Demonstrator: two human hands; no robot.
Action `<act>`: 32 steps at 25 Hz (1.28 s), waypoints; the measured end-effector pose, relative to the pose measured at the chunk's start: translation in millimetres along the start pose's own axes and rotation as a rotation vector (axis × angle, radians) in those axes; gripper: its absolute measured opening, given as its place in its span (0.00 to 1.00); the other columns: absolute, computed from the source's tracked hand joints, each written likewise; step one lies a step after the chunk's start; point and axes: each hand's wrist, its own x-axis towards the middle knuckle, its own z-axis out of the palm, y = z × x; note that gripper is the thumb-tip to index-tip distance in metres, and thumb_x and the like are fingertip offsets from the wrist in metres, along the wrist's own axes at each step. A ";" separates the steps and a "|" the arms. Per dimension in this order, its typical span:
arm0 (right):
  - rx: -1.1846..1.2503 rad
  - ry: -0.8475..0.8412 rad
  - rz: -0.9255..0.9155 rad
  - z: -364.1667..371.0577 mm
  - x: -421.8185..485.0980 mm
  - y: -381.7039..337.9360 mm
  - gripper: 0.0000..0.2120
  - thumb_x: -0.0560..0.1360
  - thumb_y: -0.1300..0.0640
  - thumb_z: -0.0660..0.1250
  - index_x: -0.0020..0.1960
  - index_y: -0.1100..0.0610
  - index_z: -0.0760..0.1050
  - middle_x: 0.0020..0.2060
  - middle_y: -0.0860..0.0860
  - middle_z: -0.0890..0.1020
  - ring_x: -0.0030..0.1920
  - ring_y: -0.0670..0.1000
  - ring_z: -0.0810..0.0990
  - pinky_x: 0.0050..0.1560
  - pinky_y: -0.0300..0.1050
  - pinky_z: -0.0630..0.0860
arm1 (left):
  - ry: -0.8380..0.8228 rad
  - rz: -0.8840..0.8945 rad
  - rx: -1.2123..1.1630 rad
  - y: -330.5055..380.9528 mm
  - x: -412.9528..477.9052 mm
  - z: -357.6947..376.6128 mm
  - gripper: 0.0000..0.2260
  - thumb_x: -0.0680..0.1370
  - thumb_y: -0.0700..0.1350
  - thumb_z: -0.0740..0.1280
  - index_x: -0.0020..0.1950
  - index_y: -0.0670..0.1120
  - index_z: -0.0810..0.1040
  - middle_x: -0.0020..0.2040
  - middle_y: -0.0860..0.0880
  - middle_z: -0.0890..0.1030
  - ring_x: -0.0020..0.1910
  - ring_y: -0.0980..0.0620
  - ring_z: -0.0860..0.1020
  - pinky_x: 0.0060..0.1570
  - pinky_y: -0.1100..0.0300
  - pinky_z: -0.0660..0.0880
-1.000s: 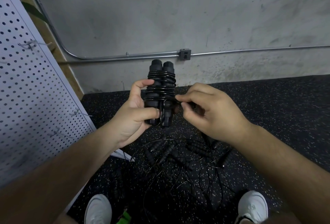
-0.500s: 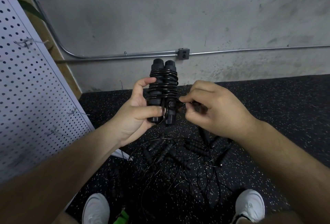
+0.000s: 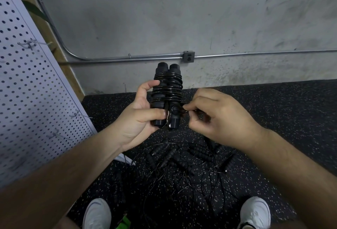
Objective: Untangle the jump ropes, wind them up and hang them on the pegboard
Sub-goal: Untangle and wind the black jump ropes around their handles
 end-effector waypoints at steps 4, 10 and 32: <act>0.022 0.009 0.003 -3.2 1.5 -1.9 0.08 0.75 0.58 0.68 0.50 0.60 0.83 0.41 0.47 0.79 0.39 0.45 0.76 0.44 0.33 0.73 | 0.001 -0.001 -0.013 1.2 1.0 1.8 0.35 0.68 0.26 0.64 0.67 0.57 0.69 0.55 0.45 0.83 0.51 0.48 0.83 0.46 0.51 0.82; 0.032 0.006 0.017 9.8 -1.0 -7.7 0.08 0.76 0.57 0.67 0.48 0.61 0.83 0.41 0.48 0.80 0.40 0.44 0.76 0.46 0.29 0.71 | -0.008 -0.016 -0.014 1.6 -0.9 -2.7 0.34 0.69 0.26 0.64 0.67 0.57 0.69 0.55 0.45 0.83 0.53 0.48 0.82 0.47 0.51 0.81; 0.445 0.214 0.526 41.6 -3.3 -48.1 0.04 0.77 0.60 0.71 0.44 0.53 0.82 0.40 0.43 0.80 0.43 0.48 0.79 0.44 0.36 0.72 | 0.086 -0.058 0.200 3.5 -7.4 -0.7 0.35 0.70 0.32 0.64 0.73 0.57 0.65 0.55 0.44 0.83 0.53 0.49 0.82 0.51 0.52 0.81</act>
